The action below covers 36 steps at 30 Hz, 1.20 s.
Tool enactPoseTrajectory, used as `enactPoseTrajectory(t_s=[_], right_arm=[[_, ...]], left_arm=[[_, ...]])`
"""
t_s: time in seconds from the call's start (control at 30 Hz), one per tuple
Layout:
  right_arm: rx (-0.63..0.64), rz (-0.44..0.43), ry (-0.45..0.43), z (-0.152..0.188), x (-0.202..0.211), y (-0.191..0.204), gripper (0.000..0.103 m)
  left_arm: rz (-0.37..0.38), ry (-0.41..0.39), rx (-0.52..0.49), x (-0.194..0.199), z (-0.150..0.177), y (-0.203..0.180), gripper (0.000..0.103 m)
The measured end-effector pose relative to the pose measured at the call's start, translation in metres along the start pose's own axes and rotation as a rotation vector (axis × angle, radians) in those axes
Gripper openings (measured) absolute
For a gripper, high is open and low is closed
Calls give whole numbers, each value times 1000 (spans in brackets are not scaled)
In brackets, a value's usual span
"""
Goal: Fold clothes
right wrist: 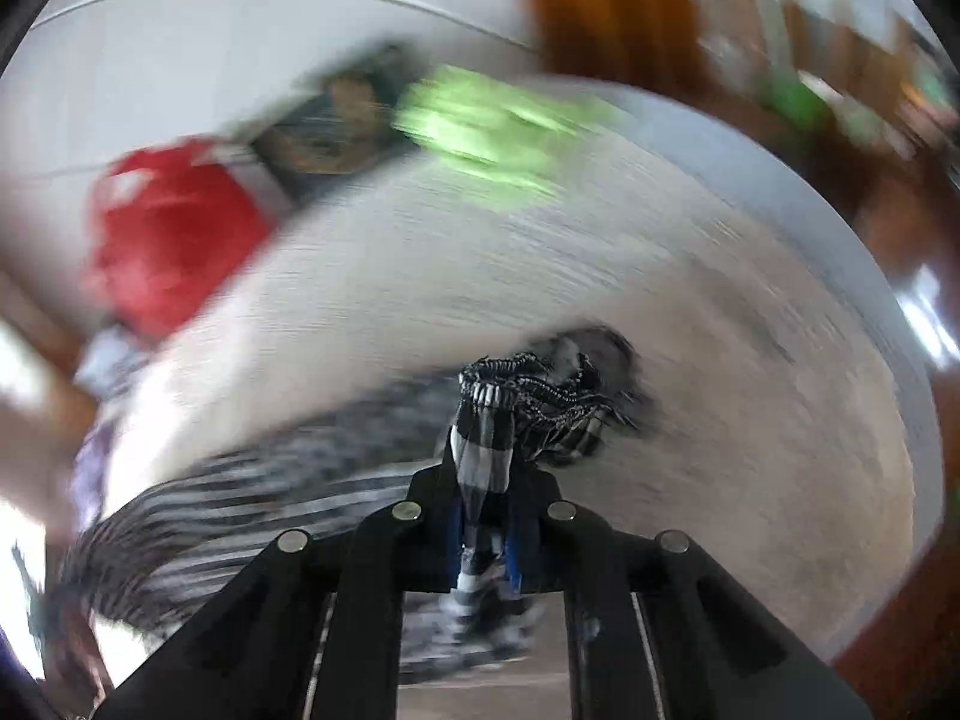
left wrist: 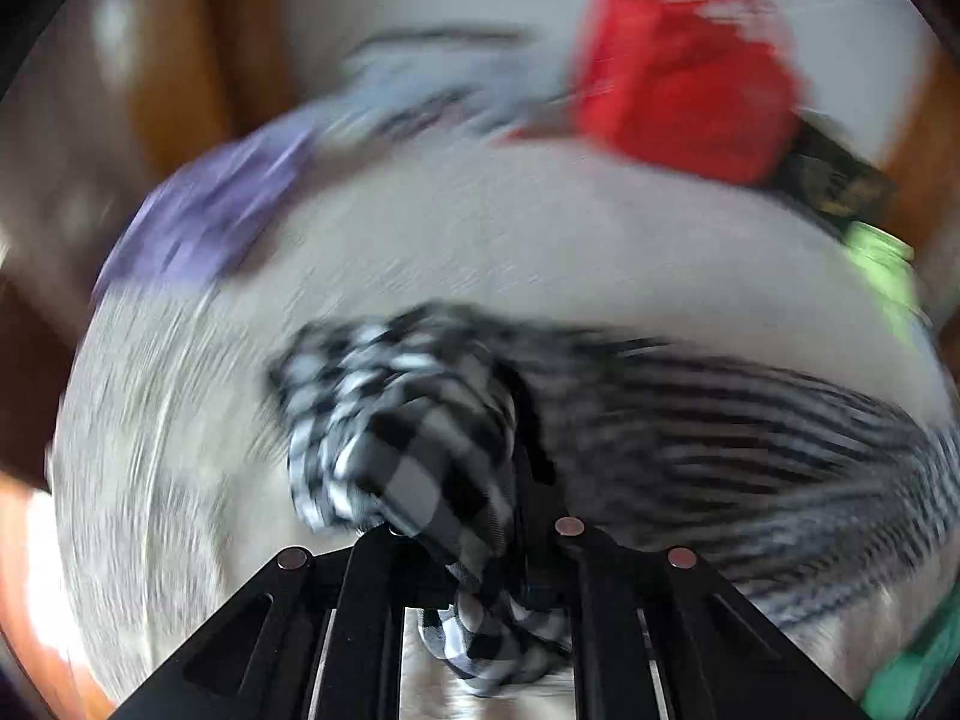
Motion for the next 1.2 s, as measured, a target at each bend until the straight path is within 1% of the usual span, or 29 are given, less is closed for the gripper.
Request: enactPoseTrajectory(t_s=[0.03,0.07,0.13,0.2,0.23,0.27,0.3,0.33,0.37,0.4,0.43,0.5,0.57,0.63,0.7,0.77,0.8,0.83,0.87,0.93,0.97,1.03,1.1,1.13,1.17,1.2], right_arm=[[31,-61,-2,-4,2,24,11],[65,-140,9,-4,4,55,11],[115,-248,53,8,5,99,11],[180,-346,119,28,-10,147,11],[198,-389,161,39,-19,165,11],[214,-432,237,58,-34,186,11],[228,-447,288,72,-42,197,15],[248,-449,337,87,-54,207,24],[264,-435,371,99,-63,211,31],[269,-421,402,107,-69,212,46],[263,-420,421,112,-72,211,59],[221,-444,421,110,-69,203,67],[189,-458,391,100,-60,192,67],[176,-428,356,88,-54,178,67],[189,-405,342,82,-53,172,67],[213,-376,347,81,-56,174,67],[227,-365,352,81,-60,177,67],[239,-354,355,84,-65,181,67],[254,-340,357,86,-68,183,67],[280,-317,358,91,-74,190,67],[295,-314,359,94,-75,191,67],[329,-258,341,95,-75,189,67],[345,-180,320,90,-77,181,67],[326,-153,311,86,-77,175,68],[295,-147,307,82,-77,170,70],[250,-153,311,76,-78,164,78]], left_arm=[[57,-19,-64,10,-8,-27,13],[102,-21,-114,18,-8,-47,13],[193,-5,-202,15,-10,-86,13],[278,42,-272,3,-4,-134,13],[315,93,-317,-5,5,-154,16],[330,154,-359,-14,15,-170,19],[338,180,-382,-21,24,-179,30],[348,199,-389,-25,29,-184,53],[357,216,-386,-27,33,-187,69],[360,229,-377,-27,36,-188,94],[364,221,-368,-24,35,-186,96],[385,212,-329,-10,31,-174,96],[385,194,-293,7,29,-150,96],[365,159,-246,18,17,-130,96],[315,132,-201,22,8,-102,96],[253,123,-146,20,1,-74,96],[205,125,-114,15,0,-57,96],[140,136,-72,8,2,-37,96],[97,146,-40,2,4,-24,96],[43,175,31,-11,13,4,96],[38,185,52,-14,16,12,96],[56,195,78,-21,22,16,96],[80,192,86,-26,22,10,96],[104,185,87,-28,20,4,96],[122,182,88,-30,17,-2,96],[148,181,85,-34,13,-13,96]])
Point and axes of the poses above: each gripper's, at about its wrist camera, not at the fingertips, and x roughly against the way its jaws point, y to its left, z to its underside, the point moved 5 cm from there along -x, roughly the way its jaws point, and after that the axes turned 9 degrees about -y, right-handed, at the moved point
